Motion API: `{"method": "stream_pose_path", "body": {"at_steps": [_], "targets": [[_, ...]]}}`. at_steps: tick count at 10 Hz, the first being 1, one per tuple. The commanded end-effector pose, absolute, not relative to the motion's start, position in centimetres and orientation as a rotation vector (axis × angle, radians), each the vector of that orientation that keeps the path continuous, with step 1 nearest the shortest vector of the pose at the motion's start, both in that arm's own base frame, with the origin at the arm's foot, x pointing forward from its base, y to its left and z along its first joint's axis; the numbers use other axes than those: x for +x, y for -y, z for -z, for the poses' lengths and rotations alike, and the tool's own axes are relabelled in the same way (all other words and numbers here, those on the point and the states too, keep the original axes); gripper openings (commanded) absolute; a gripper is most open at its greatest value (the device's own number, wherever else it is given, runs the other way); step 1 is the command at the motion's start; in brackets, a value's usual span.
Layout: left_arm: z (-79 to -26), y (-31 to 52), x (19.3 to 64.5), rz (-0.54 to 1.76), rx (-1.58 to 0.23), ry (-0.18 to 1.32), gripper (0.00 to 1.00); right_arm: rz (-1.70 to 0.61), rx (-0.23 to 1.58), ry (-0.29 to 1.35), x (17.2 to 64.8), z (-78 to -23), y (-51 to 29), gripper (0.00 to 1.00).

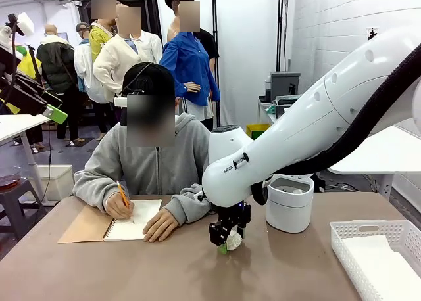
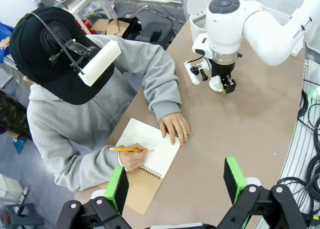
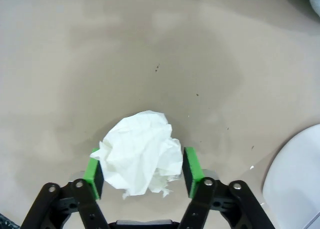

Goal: Sort the paper based on its condition.
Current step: If a person hands you a paper, place it in the Organizing basket , and if it's crumpled, put it in the Trash can.

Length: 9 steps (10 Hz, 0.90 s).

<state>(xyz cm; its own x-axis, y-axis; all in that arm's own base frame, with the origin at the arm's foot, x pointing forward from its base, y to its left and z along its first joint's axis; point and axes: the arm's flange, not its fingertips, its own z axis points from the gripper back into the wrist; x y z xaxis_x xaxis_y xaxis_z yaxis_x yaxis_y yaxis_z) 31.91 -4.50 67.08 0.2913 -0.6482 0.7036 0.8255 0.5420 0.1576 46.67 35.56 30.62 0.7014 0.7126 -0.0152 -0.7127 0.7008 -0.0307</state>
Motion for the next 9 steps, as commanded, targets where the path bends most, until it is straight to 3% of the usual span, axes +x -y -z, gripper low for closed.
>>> {"method": "stream_pose_path", "body": {"at_steps": [1, 6, 9], "targets": [[-67.0, 4.4, 31.9, 1.000, -0.268, 0.803, 1.00, -0.746, -0.053, 0.008, 47.0, -30.2, -36.1, 0.47], [-67.0, 4.4, 31.9, 1.000, -0.268, 0.803, 1.00, -0.713, -0.055, -0.011, 47.1, -30.5, -35.8, 0.47], [-67.0, 4.4, 31.9, 1.000, -0.268, 0.803, 1.00, -0.695, -0.040, 0.013, 47.6, -34.6, -34.1, 0.47]]}}
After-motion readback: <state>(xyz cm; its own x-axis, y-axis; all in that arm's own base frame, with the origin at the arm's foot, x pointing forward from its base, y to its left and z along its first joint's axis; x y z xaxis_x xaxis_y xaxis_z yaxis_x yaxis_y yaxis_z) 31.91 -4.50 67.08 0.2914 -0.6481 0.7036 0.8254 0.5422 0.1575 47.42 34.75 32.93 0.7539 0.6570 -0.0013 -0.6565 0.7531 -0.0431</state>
